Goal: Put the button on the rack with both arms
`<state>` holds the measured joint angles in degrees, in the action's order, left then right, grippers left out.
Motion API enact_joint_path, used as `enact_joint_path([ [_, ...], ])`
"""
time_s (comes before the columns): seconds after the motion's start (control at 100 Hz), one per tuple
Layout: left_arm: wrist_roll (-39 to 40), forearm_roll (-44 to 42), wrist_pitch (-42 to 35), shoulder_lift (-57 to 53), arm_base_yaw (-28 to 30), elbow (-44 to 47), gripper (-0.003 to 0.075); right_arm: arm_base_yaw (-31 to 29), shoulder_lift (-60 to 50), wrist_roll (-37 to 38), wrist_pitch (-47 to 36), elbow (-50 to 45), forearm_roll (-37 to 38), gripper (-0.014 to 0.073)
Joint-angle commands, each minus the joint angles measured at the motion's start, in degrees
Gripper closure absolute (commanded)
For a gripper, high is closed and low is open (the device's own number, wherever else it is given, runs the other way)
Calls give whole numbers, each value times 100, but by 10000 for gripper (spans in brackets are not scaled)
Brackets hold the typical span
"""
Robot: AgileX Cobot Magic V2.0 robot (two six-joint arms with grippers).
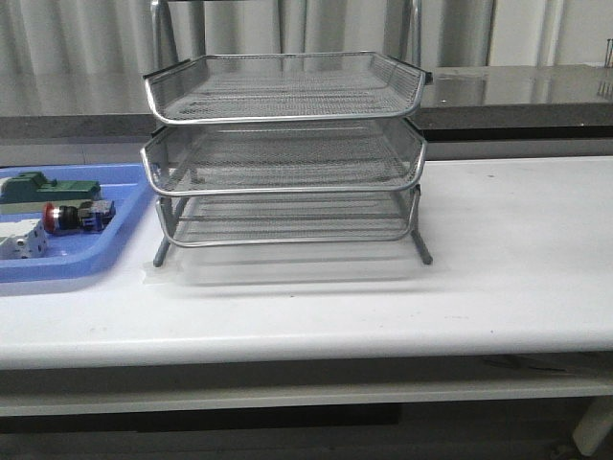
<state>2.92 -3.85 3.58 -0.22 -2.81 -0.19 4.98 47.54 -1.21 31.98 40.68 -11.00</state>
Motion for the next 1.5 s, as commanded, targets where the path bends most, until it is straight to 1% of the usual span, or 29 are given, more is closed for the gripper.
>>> enact_joint_path([
  [0.0, 69, 44, -462, -185, 9, 323, 741, -42, 249, -35, -316, 234, -322, 651],
  [0.24, 69, 44, -462, -185, 9, 323, 741, -42, 678, -35, -305, 234, -410, 645],
  [0.31, 69, 44, -462, -185, 9, 323, 741, -42, 704, -35, -287, 234, -501, 613],
  [0.38, 69, 44, -462, -185, 9, 323, 741, -42, 704, -35, -282, 234, -684, 541],
  [0.57, 69, 44, -462, -185, 9, 323, 741, -42, 704, -35, -293, 234, -1288, 231],
  [0.64, 69, 44, -462, -185, 9, 323, 741, -42, 709, -40, -293, 234, -1548, 172],
  [0.75, 69, 44, -462, -185, 9, 323, 741, -42, 779, -60, -293, 234, -2027, 169],
  [0.87, 69, 44, -462, -185, 9, 323, 741, -42, 1051, -261, -345, 234, -2597, 171],
  [0.96, 69, 44, -462, -185, 9, 323, 741, -24, 1380, -576, -426, 234, -3028, 183],
  [1.04, 69, 44, -462, -185, 9, 323, 741, -25, 1703, -931, -531, 234, -3603, 203],
  [1.1, 69, 44, -462, -185, 9, 323, 741, -25, 1979, -1328, -598, 234, -4051, 216],
  [1.18, 69, 44, -462, -185, 9, 323, 741, -25, 2313, -1923, -628, 234, -4855, 228],
  [1.23, 69, 44, -462, -185, 9, 323, 741, -25, 2521, -2422, -621, 234, -5363, 234],
  [1.38, 69, 44, -462, -185, 9, 323, 741, -25, 3148, -3791, -457, 239, -6951, 233],
  [1.49, 69, 44, -462, -185, 9, 323, 741, -25, 3547, -4684, -216, 273, -7916, 233],
])
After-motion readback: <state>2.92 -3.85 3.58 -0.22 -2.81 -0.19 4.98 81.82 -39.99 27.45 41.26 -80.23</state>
